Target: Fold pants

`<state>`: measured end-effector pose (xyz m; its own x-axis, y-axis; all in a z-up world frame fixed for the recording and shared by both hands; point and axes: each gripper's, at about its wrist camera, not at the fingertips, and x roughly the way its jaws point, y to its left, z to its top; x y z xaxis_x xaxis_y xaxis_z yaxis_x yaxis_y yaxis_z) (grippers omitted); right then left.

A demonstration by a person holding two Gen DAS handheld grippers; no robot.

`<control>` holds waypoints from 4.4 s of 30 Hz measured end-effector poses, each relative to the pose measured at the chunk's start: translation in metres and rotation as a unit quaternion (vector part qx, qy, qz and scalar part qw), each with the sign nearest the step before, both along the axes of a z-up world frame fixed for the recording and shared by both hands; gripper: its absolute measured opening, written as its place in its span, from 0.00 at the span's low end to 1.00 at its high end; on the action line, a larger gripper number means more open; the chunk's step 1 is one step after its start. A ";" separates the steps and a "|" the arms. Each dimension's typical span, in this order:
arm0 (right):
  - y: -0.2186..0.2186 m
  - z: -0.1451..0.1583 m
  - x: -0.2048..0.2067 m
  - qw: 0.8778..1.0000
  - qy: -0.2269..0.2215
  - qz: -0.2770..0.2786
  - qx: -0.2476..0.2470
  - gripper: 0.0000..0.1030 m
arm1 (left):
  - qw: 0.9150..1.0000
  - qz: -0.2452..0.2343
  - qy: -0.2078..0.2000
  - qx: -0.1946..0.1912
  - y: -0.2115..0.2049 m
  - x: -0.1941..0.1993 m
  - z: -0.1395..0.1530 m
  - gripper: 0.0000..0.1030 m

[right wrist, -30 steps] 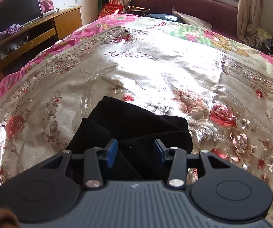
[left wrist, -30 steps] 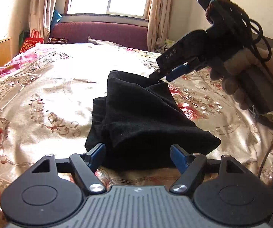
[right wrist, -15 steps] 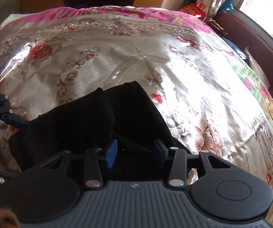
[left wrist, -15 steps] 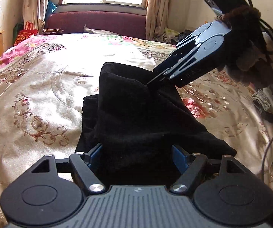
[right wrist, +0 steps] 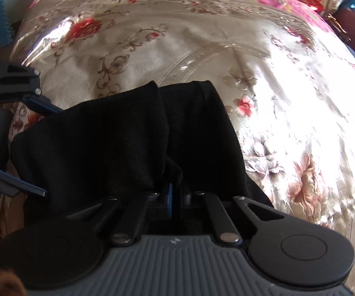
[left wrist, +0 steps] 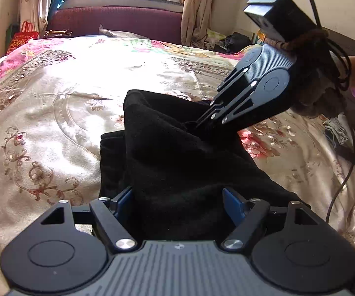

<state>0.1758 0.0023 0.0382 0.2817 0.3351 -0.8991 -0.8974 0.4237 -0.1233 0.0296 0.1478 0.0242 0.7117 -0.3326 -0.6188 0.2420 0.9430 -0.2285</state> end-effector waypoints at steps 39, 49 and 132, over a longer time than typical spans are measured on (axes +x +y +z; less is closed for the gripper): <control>-0.012 0.026 0.074 0.969 0.093 -0.148 0.177 0.03 | 0.999 0.035 0.021 -0.014 0.014 0.022 -0.016 0.77; -0.031 0.045 0.042 0.960 -0.048 -0.188 0.200 0.08 | 0.999 0.025 0.014 0.015 0.013 0.011 -0.004 0.80; -0.136 -0.020 -0.196 0.846 0.034 -0.410 0.340 0.38 | 0.988 0.085 0.020 0.129 -0.093 -0.065 0.019 0.97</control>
